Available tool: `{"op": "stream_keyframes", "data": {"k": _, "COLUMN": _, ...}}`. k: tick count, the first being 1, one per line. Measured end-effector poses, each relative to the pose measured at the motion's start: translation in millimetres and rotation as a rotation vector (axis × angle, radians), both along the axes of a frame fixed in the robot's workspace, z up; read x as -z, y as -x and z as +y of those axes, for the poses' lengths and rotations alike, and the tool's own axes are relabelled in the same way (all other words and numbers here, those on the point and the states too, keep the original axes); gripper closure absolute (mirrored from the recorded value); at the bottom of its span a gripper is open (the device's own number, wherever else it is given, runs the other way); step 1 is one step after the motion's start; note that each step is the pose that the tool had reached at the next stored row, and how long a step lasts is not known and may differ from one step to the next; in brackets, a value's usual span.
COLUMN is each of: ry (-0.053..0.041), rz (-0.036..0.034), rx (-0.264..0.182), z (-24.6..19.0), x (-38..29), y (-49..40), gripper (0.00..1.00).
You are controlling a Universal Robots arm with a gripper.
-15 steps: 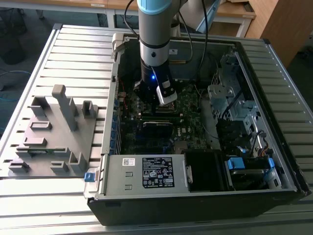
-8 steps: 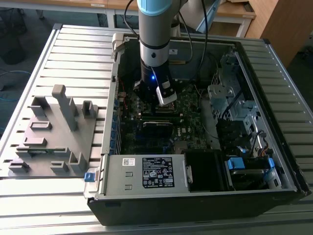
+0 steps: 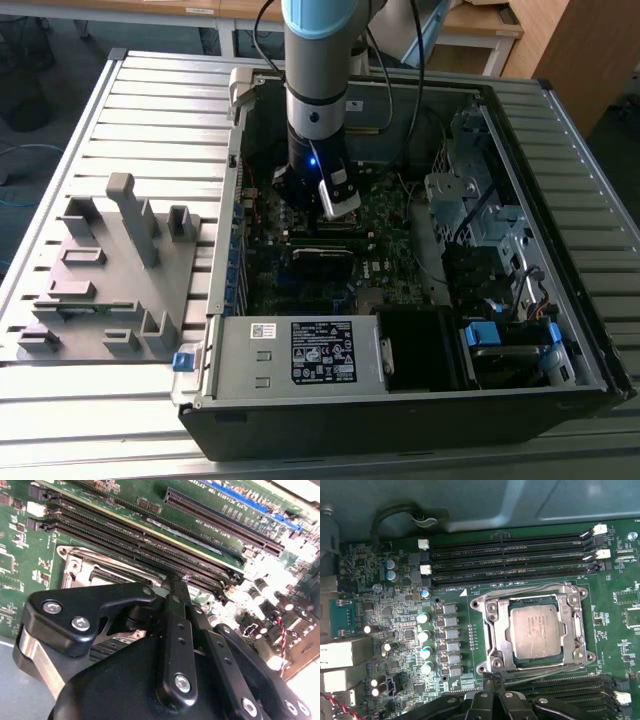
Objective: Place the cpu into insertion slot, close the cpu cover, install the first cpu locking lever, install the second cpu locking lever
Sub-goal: 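Install the second cpu locking lever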
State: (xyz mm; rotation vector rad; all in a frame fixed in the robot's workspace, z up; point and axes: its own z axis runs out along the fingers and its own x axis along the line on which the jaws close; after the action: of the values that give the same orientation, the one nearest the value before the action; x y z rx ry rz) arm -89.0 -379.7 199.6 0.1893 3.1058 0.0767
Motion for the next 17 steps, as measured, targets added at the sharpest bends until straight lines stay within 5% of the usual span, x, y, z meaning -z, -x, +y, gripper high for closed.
{"op": "stream_keyframes", "data": {"k": 5, "ry": -0.0136, "rz": 0.0094, "rx": 0.000, "z": -0.1, "x": 1.9, "y": 0.0, "gripper": 0.90}}
{"op": "stream_keyframes", "data": {"k": 17, "ry": -0.0140, "rz": 0.0101, "rx": 0.000, "z": -0.3, "x": -3.7, "y": 0.0, "gripper": 0.90}}
